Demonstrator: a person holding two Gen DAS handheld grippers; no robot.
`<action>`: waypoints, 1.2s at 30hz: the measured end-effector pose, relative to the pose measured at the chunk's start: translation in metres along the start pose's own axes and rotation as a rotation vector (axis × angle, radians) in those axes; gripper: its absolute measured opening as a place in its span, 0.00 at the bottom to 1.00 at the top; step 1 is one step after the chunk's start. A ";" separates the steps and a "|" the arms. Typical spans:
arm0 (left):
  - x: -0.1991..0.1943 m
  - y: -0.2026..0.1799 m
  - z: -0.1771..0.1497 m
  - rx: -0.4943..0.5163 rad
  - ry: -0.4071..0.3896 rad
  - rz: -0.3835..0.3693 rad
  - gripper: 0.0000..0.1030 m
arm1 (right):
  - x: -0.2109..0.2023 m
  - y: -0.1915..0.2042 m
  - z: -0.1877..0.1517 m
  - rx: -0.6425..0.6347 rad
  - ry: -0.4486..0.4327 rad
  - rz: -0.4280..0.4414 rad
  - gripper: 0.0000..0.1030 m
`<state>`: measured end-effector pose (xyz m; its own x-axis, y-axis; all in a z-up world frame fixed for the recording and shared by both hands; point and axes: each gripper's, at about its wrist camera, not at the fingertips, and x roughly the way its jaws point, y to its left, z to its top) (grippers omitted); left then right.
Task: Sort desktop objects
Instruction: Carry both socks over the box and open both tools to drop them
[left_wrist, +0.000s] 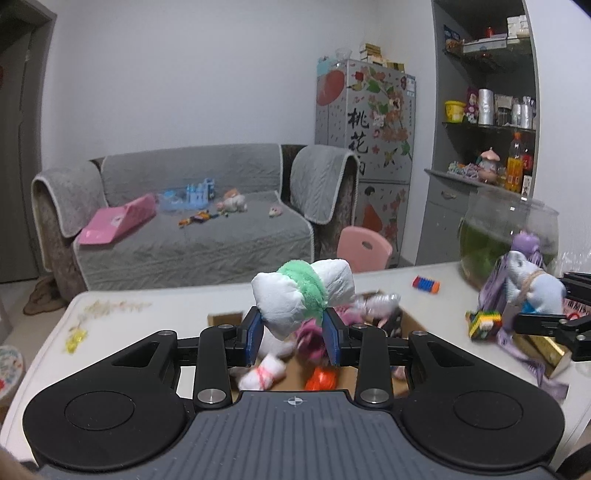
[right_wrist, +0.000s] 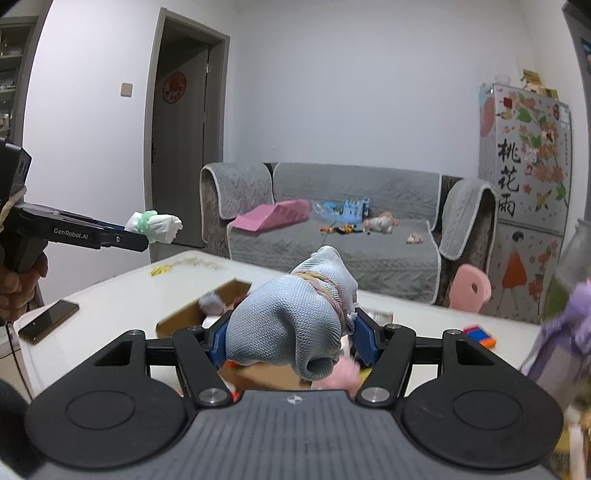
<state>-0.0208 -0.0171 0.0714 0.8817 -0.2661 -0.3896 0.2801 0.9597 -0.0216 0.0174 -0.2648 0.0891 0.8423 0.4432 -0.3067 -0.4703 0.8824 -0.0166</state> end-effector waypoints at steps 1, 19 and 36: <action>0.003 -0.001 0.005 0.000 -0.002 -0.004 0.40 | 0.004 -0.002 0.002 -0.001 -0.003 0.005 0.59; 0.057 0.000 0.007 0.024 0.080 -0.003 0.40 | 0.062 -0.012 0.019 0.026 0.062 0.113 0.59; 0.122 0.019 -0.044 0.069 0.243 0.046 0.40 | 0.109 -0.002 -0.004 0.018 0.217 0.103 0.59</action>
<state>0.0756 -0.0273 -0.0175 0.7792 -0.1845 -0.5990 0.2744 0.9597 0.0613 0.1092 -0.2189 0.0521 0.7128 0.4886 -0.5031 -0.5447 0.8376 0.0418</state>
